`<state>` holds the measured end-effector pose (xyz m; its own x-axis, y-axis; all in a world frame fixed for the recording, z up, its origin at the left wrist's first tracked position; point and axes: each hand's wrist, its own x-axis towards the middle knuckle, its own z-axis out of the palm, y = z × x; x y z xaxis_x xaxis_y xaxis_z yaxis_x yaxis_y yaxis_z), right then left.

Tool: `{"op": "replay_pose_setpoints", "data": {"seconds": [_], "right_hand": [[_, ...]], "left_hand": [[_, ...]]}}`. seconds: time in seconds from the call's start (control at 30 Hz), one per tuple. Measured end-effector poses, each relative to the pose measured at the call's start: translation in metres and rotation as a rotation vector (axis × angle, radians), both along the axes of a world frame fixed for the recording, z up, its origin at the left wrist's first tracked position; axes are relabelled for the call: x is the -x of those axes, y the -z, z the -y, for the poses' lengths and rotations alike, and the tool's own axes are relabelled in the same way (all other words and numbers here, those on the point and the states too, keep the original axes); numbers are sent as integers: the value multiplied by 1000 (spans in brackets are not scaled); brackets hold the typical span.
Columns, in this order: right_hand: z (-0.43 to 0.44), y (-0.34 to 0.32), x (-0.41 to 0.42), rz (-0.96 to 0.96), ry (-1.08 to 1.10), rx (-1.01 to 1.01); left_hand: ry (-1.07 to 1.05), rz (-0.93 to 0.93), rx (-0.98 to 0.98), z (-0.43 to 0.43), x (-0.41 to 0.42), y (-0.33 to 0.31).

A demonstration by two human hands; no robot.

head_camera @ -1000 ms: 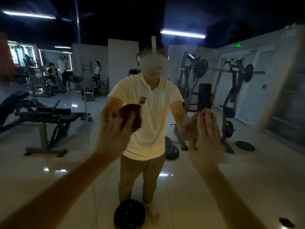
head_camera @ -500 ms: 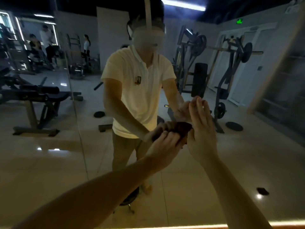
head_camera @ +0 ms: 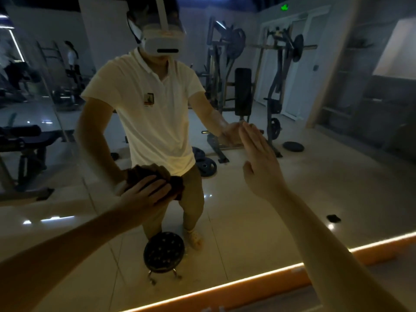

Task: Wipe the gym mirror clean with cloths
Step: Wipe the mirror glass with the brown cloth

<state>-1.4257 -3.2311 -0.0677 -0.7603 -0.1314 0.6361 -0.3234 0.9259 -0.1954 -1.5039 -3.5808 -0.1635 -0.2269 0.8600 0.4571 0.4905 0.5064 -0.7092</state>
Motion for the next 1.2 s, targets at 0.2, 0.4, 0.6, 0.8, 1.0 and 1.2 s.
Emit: {"op": "replay_pose_setpoints", "data": {"seconds": [0.2, 0.4, 0.6, 0.8, 1.0, 1.2], "right_hand": [[-81, -11, -13, 48, 128, -68], [-184, -17, 2, 25, 163, -232], [-232, -19, 11, -102, -68, -343], [-246, -31, 14, -170, -235, -290], [-251, -26, 21, -116, -274, -316], [-254, -27, 22, -105, -290, -327]], "left_hand": [[93, 24, 181, -136, 11, -2], [70, 24, 456, -295, -7, -6], [308, 329, 478, -382, 8, -29], [-303, 326, 503, -364, -40, -63], [-480, 172, -55, -248, -70, -79], [-321, 227, -83, -256, -64, -70]]}}
